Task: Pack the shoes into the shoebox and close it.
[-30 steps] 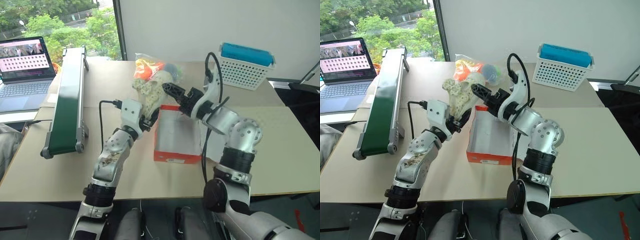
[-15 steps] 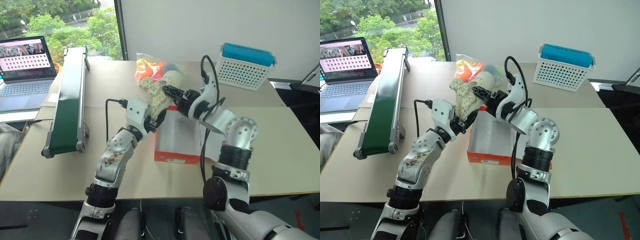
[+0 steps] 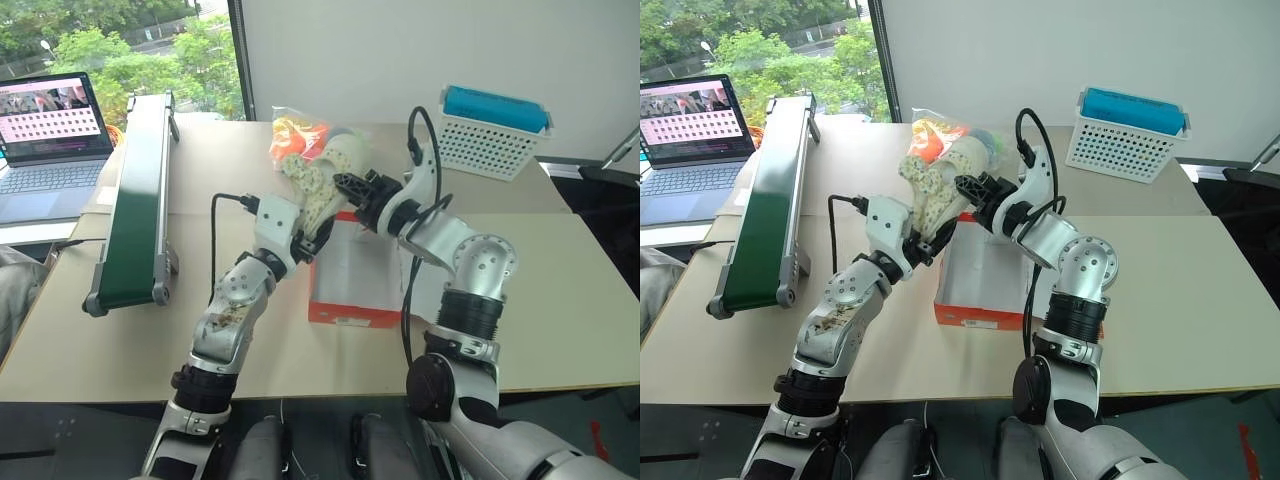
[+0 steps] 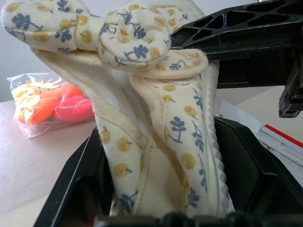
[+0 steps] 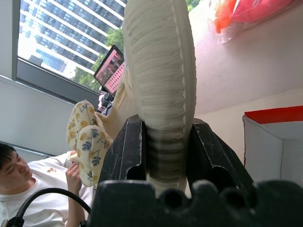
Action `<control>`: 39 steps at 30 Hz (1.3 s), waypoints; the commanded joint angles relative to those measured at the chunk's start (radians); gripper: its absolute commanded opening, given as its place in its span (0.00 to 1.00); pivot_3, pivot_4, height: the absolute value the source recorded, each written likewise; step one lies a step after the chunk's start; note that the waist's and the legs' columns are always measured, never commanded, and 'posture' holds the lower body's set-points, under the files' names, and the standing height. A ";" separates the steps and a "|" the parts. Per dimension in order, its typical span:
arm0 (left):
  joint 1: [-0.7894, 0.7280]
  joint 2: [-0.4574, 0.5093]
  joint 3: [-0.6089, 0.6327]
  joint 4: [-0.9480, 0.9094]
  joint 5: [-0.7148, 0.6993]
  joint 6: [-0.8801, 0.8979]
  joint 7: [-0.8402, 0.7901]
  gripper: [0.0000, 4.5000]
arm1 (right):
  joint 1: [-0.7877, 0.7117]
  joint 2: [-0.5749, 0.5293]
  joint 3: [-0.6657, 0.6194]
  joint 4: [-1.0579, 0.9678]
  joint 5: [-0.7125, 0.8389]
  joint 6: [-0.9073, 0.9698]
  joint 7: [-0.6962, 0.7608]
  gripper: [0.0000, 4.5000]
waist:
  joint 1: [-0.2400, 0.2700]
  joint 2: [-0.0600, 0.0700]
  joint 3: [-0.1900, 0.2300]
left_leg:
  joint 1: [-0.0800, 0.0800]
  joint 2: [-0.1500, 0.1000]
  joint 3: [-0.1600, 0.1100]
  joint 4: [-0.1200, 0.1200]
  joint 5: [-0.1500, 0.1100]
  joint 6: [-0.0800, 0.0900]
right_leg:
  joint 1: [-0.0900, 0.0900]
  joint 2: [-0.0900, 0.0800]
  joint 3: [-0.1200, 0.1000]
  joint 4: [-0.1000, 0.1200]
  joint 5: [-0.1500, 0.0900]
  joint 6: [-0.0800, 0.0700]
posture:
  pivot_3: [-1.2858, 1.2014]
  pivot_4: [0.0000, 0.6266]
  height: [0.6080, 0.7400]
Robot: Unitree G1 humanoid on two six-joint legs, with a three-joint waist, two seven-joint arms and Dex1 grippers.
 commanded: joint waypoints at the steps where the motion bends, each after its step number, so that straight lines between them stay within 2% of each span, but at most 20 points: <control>1: 0.013 0.010 -0.023 -0.023 0.012 -0.017 -0.026 0.92 | -0.045 -0.022 -0.006 -0.035 0.049 -0.057 0.005 0.24 | 0.000 0.000 0.000 | 0.000 0.000 0.000 0.000 0.000 0.000 | 0.000 0.000 0.000 0.000 0.000 0.000 | 0.52 0.24 0.69; 2: 0.021 0.018 -0.027 -0.037 0.006 -0.013 -0.043 0.99 | -0.053 -0.050 -0.012 -0.026 0.038 -0.065 0.003 0.24 | 0.000 0.000 0.000 | 0.000 0.000 0.000 0.000 0.000 0.000 | 0.000 0.000 0.000 0.000 0.000 0.000 | 0.52 0.24 0.69; 5: 0.049 0.050 -0.028 -0.068 -0.011 -0.014 -0.092 0.99 | -0.072 -0.151 -0.022 0.013 -0.001 -0.057 -0.012 0.24 | 0.002 0.000 0.000 | 0.000 0.000 0.000 0.000 0.000 0.000 | 0.000 0.000 0.000 0.000 0.000 0.000 | 0.52 0.24 0.69; 8: 0.075 0.112 -0.056 -0.071 0.031 -0.054 -0.141 0.99 | -0.091 -0.248 -0.044 0.090 -0.029 0.008 -0.076 0.24 | 0.004 0.001 0.000 | -0.001 0.000 0.000 0.000 0.000 0.000 | 0.000 0.000 0.000 0.000 0.000 0.000 | 0.52 0.24 0.69; 12: 0.107 0.195 -0.096 -0.078 0.050 -0.110 -0.232 0.99 | -0.090 -0.425 -0.020 0.166 -0.075 0.181 -0.084 0.24 | 0.003 0.001 0.001 | -0.001 0.000 0.000 0.000 0.000 0.000 | 0.000 0.000 0.000 -0.001 0.000 0.000 | 0.52 0.24 0.69; 16: 0.124 0.232 -0.123 -0.094 0.026 -0.150 -0.318 0.99 | -0.080 -0.493 0.009 0.160 -0.089 0.344 -0.056 0.24 | -0.001 0.007 0.003 | -0.001 0.000 0.001 0.000 0.000 0.001 | -0.001 0.000 0.001 -0.001 0.000 0.000 | 0.52 0.24 0.69; 21: 0.118 0.267 -0.139 -0.083 0.045 -0.170 -0.379 0.99 | -0.016 -0.497 0.072 0.105 -0.132 0.461 -0.031 0.24 | -0.001 0.008 0.002 | 0.000 0.001 0.002 0.000 0.000 0.001 | 0.000 0.001 0.002 0.000 0.000 0.000 | 0.52 0.24 0.69; 36: 0.116 0.254 -0.141 -0.074 0.077 -0.184 -0.370 0.99 | 0.070 -0.394 0.207 0.099 -0.337 0.466 0.000 0.24 | 0.004 0.009 0.000 | 0.000 0.001 0.001 0.000 0.000 0.002 | 0.001 0.000 0.001 -0.001 0.000 0.000 | 0.52 0.24 0.69; 39: 0.119 0.255 -0.137 -0.077 0.083 -0.186 -0.365 1.00 | 0.073 -0.372 0.195 0.111 -0.384 0.442 0.002 0.45 | 0.003 0.009 0.000 | 0.000 0.001 0.001 0.000 0.000 0.002 | 0.001 0.000 0.002 -0.001 0.000 0.001 | 0.52 0.24 0.69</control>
